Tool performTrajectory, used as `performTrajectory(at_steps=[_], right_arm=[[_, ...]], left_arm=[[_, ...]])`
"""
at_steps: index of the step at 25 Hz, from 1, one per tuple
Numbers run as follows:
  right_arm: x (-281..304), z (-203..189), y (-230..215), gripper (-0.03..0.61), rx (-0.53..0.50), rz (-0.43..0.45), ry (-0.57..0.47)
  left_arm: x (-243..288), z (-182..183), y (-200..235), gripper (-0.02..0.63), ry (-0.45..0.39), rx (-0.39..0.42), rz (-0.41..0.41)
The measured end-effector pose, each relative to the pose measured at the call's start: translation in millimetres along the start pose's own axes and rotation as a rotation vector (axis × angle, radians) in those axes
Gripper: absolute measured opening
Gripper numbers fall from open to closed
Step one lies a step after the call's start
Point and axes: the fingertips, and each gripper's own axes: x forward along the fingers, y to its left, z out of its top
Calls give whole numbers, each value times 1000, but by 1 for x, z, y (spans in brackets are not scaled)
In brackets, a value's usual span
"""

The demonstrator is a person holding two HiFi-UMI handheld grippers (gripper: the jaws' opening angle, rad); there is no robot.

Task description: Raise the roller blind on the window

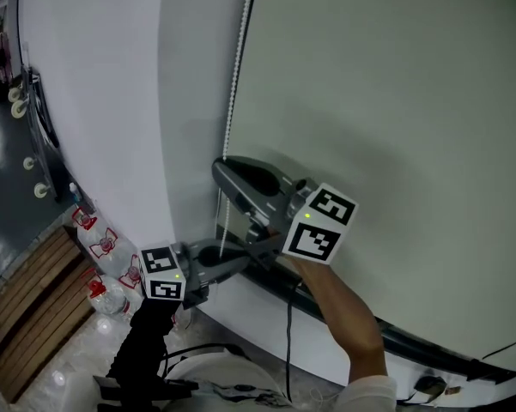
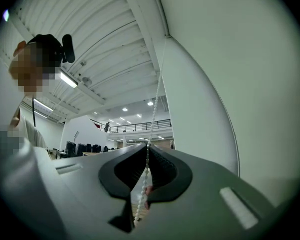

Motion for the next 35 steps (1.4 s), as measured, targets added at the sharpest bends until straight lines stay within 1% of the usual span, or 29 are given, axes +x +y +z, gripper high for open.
performTrajectory(at_steps=[3,5,8,10,11,12,14,18,20,27,28,30,35], right_arm=[[-7,-21,0,14,50,2,22],[-11,-20,-1,14,75,-5,9],[-11,-15,-6,17,50,-41,0],[-10,-15,-8,21,52,-44,0],[-10,-12,-9,43,64,-37,-7],[-9,-7,-11,71,75,-32,-18],[-7,9,-17,93,74,-27,-40],[10,49,-29,131,30,-11,-51],[19,70,-29,141,9,-3,-65],[39,143,-28,131,-35,33,-148],[42,150,-28,117,-46,39,-150],[48,160,-28,112,-61,47,-150],[65,180,-29,105,-38,51,-164]], left_arm=[[0,3,1,-2,-1,5,1],[0,3,1,-2,0,6,-3],[0,2,-1,-2,-1,7,-9],[1,0,-3,-2,1,6,-14],[1,-1,-5,-2,3,5,-18],[2,-3,-6,-2,7,4,-21],[4,-4,-7,-2,13,-1,-25],[5,-7,-7,-2,17,-6,-25],[5,-9,-9,-2,18,-3,-29],[5,-14,-14,-2,25,-16,-18],[4,-14,-14,-2,24,-17,-15],[1,-15,-14,-2,25,-14,-10],[-4,-7,-15,-2,19,-14,-8]])
